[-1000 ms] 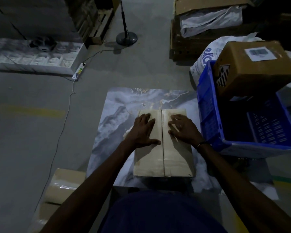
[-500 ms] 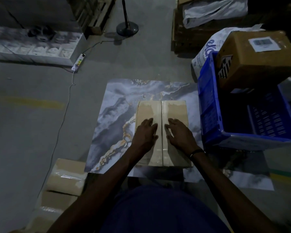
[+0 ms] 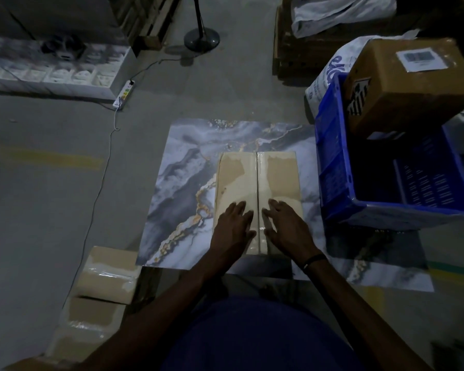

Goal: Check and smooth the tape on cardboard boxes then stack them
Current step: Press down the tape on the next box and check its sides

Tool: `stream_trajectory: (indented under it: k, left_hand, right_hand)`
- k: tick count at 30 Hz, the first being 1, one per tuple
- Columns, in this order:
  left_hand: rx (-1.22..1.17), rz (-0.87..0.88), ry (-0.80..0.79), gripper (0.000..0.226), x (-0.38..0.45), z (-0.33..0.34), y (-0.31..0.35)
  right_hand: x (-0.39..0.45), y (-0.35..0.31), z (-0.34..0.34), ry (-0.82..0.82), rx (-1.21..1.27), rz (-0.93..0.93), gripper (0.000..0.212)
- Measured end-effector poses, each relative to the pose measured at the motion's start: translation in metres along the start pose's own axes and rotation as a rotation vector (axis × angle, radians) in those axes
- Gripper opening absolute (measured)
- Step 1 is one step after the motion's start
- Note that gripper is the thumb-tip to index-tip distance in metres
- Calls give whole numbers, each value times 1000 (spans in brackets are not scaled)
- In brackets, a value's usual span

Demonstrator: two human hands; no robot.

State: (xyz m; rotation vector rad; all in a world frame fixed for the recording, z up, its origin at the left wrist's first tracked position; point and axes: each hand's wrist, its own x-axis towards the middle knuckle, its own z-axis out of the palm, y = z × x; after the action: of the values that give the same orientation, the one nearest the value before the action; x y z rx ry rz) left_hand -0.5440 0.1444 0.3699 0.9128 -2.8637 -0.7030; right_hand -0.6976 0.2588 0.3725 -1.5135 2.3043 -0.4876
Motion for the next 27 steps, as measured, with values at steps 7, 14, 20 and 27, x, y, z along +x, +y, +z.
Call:
stream_trajectory:
  k: [7, 14, 20, 27]
  left_hand:
    - [9, -37, -31, 53, 0, 8, 3]
    - [35, -42, -45, 60, 49, -19, -9]
    - [80, -58, -75, 65, 57, -17, -9]
    - [74, -103, -97, 67, 73, -27, 4]
  right_hand:
    - [-8, -1, 4, 64, -55, -59, 47]
    - [37, 9, -17, 64, -41, -14, 46]
    - [45, 10, -17, 44, -151, -12, 41]
    - [68, 7, -28, 23, -163, 17, 51]
